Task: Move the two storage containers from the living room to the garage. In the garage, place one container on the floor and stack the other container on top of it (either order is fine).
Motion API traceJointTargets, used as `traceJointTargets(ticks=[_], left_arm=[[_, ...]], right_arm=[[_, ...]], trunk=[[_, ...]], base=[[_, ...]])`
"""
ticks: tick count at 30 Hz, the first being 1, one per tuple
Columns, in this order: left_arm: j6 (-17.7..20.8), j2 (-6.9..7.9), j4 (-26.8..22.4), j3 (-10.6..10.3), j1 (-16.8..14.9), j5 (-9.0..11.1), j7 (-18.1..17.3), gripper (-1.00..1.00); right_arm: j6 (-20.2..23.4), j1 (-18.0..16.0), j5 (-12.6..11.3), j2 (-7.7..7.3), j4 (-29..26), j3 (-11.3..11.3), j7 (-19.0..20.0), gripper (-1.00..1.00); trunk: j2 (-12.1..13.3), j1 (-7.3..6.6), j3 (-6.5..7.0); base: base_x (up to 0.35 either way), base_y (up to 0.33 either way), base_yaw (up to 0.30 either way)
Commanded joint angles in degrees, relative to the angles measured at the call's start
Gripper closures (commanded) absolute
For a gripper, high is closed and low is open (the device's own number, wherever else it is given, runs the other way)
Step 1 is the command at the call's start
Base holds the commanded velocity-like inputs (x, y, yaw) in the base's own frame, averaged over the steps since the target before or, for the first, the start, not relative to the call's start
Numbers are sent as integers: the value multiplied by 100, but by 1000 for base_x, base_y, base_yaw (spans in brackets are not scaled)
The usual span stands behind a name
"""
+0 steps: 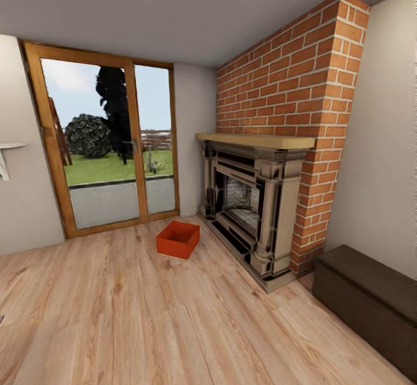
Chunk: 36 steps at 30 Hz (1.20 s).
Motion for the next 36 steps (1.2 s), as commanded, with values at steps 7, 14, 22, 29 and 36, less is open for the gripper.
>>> traceJointTargets(ticks=[7, 14, 22, 29, 36], left_arm=[[-17, 0, 2, -12, -3, 24, 9, -100], [-15, -1, 2, -12, -3, 24, 9, -100], [-15, -2, 2, -12, -3, 24, 9, -100], [-15, 6, 2, -12, -3, 24, 9, -100], [-19, 6, 2, -12, -3, 24, 9, -100]], right_arm=[[-25, -9, -2, -5, 18, 45, -23, -100], [-28, -9, -1, -1, 18, 50, -16, -100], [-17, -9, 252, 20, 18, 46, -15, -100], [-25, -9, 302, 7, 18, 45, -14, -100], [-25, -9, 306, 8, 18, 47, -14, -100]], trunk=[[-4, 4, -7], [-4, 4, -7], [-4, 4, -7], [-4, 4, -7], [-4, 4, -7]], base=[[322, 178, -133], [321, 179, -6], [322, 78, 119], [322, 1, 176], [322, 0, 15]])
